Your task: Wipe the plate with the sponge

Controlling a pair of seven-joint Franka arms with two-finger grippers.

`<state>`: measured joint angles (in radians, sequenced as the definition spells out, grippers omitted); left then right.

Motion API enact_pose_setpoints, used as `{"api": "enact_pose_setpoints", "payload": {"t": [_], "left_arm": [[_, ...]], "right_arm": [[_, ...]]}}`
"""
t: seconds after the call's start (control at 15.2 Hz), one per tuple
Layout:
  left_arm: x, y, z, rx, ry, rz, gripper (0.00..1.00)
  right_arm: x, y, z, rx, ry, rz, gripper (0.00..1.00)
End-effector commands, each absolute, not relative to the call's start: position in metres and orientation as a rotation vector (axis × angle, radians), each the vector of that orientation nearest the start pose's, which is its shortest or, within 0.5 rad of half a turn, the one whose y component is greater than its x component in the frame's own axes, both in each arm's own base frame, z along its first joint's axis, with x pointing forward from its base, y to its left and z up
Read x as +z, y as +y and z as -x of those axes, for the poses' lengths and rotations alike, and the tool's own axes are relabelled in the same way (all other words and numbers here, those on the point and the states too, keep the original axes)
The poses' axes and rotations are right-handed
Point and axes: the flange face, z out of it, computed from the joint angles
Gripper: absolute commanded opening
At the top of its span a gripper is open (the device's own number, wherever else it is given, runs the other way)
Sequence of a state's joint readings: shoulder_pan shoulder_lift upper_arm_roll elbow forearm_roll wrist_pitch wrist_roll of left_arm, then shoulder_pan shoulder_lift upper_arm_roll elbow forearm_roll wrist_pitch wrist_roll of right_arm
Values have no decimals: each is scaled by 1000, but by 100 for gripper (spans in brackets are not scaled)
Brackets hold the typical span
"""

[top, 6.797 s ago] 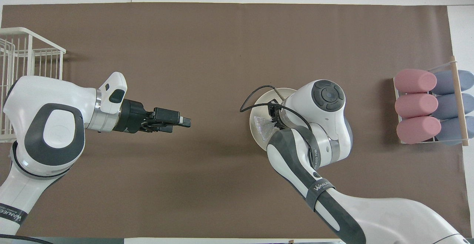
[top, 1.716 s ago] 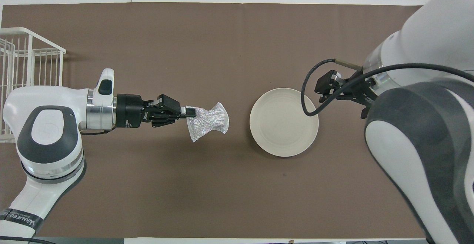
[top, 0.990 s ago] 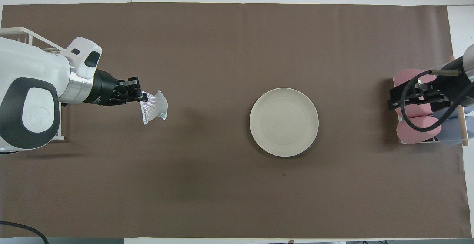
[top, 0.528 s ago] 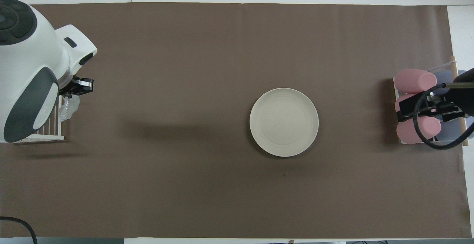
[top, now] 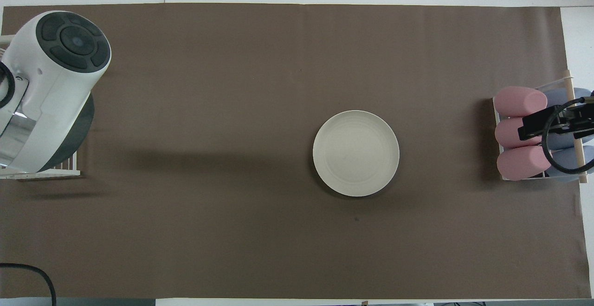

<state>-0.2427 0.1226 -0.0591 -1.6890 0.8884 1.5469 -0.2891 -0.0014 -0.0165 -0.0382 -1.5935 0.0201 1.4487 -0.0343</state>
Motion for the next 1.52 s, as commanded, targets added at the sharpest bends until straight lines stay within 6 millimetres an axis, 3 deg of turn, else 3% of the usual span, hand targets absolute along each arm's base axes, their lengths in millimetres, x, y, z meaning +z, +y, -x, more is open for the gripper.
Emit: {"api": "enact_pose_setpoints", "payload": {"t": [0.0,0.2,0.59,0.92,1.45], "left_arm": [[510,-77,-582,-17,135,2153,0],[485,-46,-587,-75,98,2111,0],[455,-3,-588,-120,42,2162,0],[432,-6,-589,-159,-35,2178,0],[423,-18,-588,-199,-93,2236,0]], "right_arm": [[585,-18,-530,217,-39,3136,100],[577,-29,-530,213,-16,3139,100],[572,-27,-527,240,116,3144,100],[578,-26,-526,230,132,3144,100],[578,-26,-526,230,129,3144,100]]}}
